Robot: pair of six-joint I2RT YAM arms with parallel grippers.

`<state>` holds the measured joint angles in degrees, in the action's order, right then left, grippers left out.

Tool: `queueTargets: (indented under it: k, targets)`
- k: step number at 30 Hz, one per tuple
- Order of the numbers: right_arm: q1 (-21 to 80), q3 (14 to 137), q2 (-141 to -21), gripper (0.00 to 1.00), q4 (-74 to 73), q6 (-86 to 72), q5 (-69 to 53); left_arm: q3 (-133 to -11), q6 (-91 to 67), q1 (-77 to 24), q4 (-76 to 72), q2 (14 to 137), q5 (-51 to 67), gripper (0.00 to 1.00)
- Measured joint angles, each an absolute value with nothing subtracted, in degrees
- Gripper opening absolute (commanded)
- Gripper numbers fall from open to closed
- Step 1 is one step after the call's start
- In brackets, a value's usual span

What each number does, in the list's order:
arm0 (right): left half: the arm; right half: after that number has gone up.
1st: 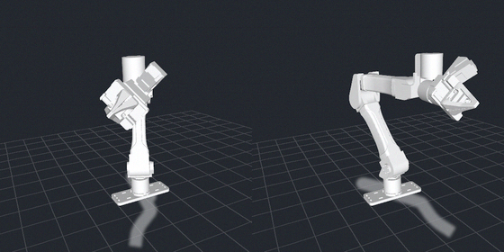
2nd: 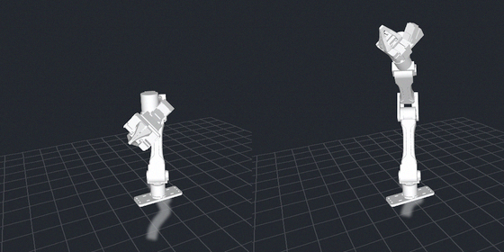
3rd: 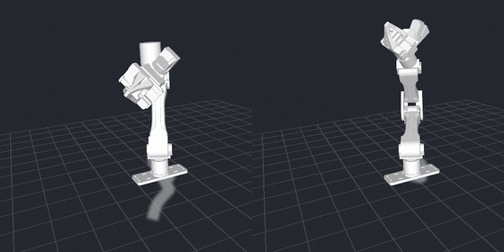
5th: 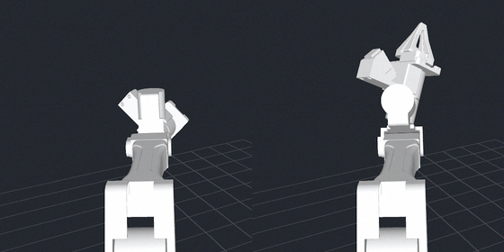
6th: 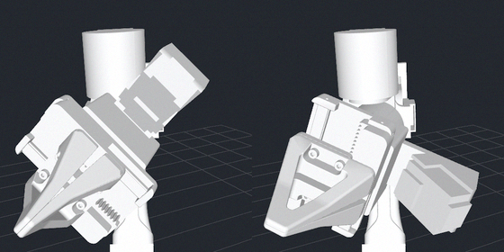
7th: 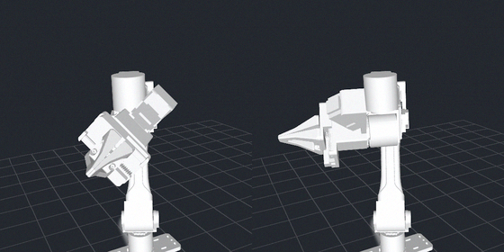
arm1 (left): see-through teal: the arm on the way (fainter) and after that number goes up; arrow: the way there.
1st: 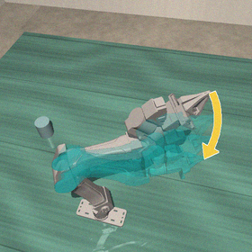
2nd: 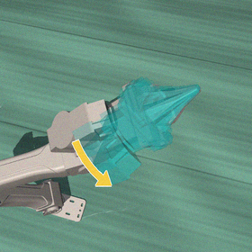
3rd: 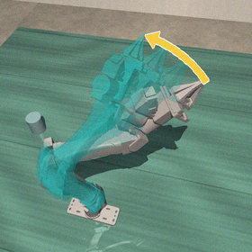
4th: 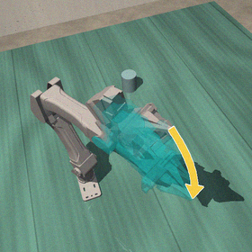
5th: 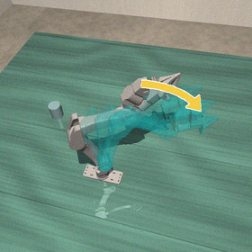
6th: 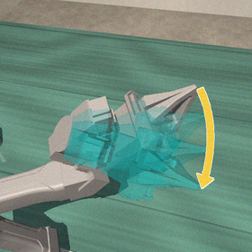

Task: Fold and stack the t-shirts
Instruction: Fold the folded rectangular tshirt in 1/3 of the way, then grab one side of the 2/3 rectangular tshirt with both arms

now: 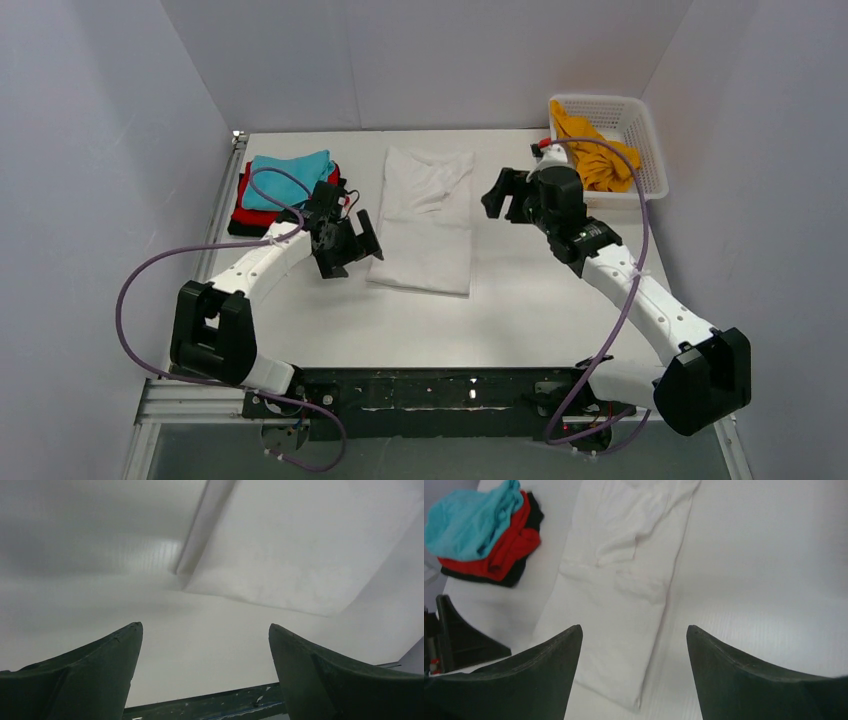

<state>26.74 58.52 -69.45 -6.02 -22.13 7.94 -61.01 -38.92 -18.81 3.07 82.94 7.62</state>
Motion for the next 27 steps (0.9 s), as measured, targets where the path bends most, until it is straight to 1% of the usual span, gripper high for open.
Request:
queueTargets:
  k: [2, 3, 5, 7, 10, 15, 16, 18, 21, 22, 25, 27]
  targets:
    - [26.8, 53.0, -68.2, 0.85, -6.2, -26.2, 3.9, -57.7, -39.5, -18.6, 2.9, 83.9, 8.5, 0.98]
    - [26.8, 50.0, -68.0, 0.85, -6.3, -28.3, 2.0, -56.6, -39.7, -18.4, 2.8, 84.6, 9.0, 0.97]
    - [27.1, 44.0, -67.9, 0.85, -6.6, -32.6, -1.4, -55.4, -40.3, -17.9, 2.0, 86.2, 10.2, 0.89]
    - [27.3, 39.8, -67.9, 0.84, -7.3, -36.1, -3.4, -55.0, -41.0, -17.4, 0.7, 87.9, 11.2, 0.85]
    - [27.7, 36.9, -67.8, 0.83, -7.5, -40.5, -5.0, -54.0, -42.3, -16.8, -2.8, 90.6, 13.0, 0.73]
    - [29.2, 36.6, -67.6, 0.82, -5.7, -45.1, -5.4, -52.0, -45.2, -15.9, -7.4, 93.5, 15.7, 0.53]
    - [29.6, 36.5, -67.6, 0.81, -5.4, -45.6, -5.4, -52.0, -45.3, -15.8, -8.1, 93.8, 15.8, 0.47]
    - [30.7, 36.2, -67.7, 0.8, -4.6, -46.9, -5.3, -52.0, -45.9, -15.7, -9.2, 94.7, 16.4, 0.27]
    - [32.4, 36.0, -68.9, 0.78, -4.4, -48.8, -4.8, -51.5, -46.5, -15.4, -11.3, 96.0, 17.2, 0.04]
    - [33.0, 36.0, -69.6, 0.77, -4.3, -49.5, -4.7, -51.2, -46.7, -15.3, -11.8, 96.2, 17.5, 0.0]
    - [34.9, 35.9, -72.2, 0.74, -4.2, -51.6, -4.3, -49.8, -47.3, -15.1, -13.5, 95.7, 18.5, 0.0]
    - [36.2, 35.9, -74.1, 0.69, -4.1, -53.1, -4.1, -48.5, -47.7, -15.0, -14.9, 94.8, 18.5, 0.0]
